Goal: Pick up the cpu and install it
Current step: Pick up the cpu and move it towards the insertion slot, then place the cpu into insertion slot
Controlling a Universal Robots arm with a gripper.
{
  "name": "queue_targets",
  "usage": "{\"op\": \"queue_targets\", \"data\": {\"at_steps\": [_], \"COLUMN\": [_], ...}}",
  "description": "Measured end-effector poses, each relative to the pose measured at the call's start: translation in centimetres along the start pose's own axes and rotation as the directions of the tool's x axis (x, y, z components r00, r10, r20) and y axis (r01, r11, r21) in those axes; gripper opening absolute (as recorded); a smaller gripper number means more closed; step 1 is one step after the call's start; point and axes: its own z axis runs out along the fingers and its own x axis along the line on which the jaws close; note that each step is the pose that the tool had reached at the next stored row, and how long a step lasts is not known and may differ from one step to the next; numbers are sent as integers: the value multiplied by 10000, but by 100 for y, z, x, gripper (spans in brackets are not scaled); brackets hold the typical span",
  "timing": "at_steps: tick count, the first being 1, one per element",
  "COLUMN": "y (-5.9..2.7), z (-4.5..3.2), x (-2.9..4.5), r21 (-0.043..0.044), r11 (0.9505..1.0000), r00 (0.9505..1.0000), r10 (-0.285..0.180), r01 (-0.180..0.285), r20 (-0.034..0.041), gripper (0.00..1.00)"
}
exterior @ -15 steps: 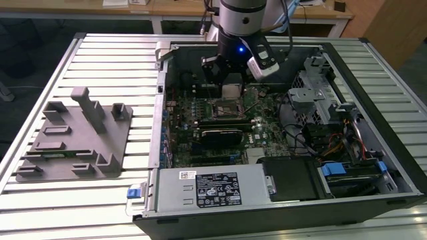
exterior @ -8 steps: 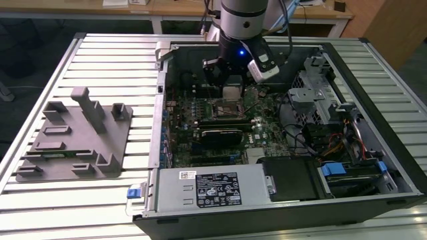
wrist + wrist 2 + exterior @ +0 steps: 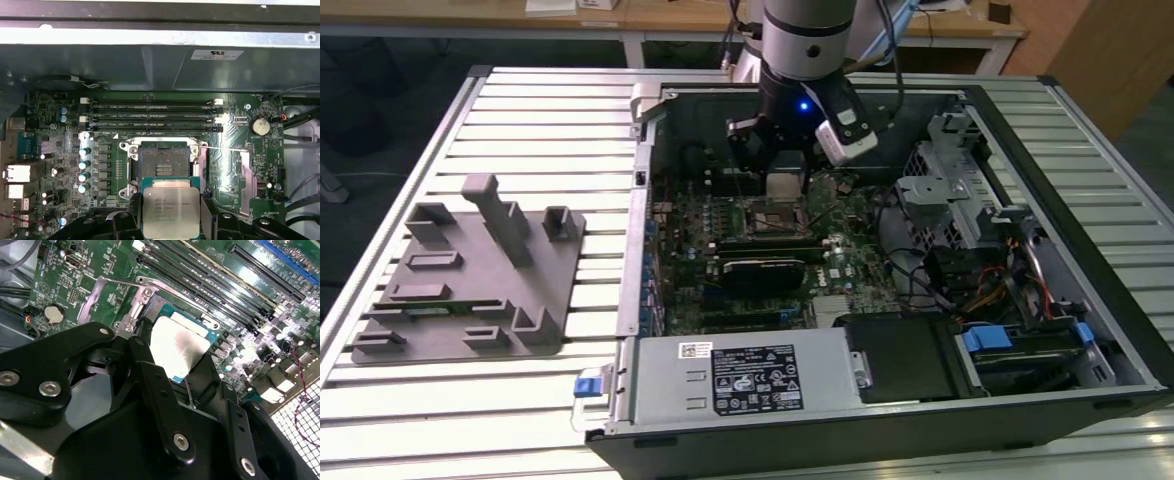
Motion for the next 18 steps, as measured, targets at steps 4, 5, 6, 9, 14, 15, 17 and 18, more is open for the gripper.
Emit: {"op": "queue_targets", "data": {"at_steps": [4,5,6,9,14,15,17,18], "y": [0,0,0,0,0,0,0,0], "z": [3,4,4,4,5,5,7,7], "x": [0,0,0,0,0,0,0,0], "r21": [2,1,1,1,2,2,8,10], "r11": [10000,10000,10000,10000,10000,9999,9994,9986], "r00": [10000,10000,10000,10000,10000,9999,9994,9986], "r10": [0,0,0,0,35,112,354,520], "r01": [0,0,0,0,-35,-112,-354,-520], "r20": [-1,0,0,-1,1,5,19,28], "gripper": [55,55,55,55,55,55,55,55]}}
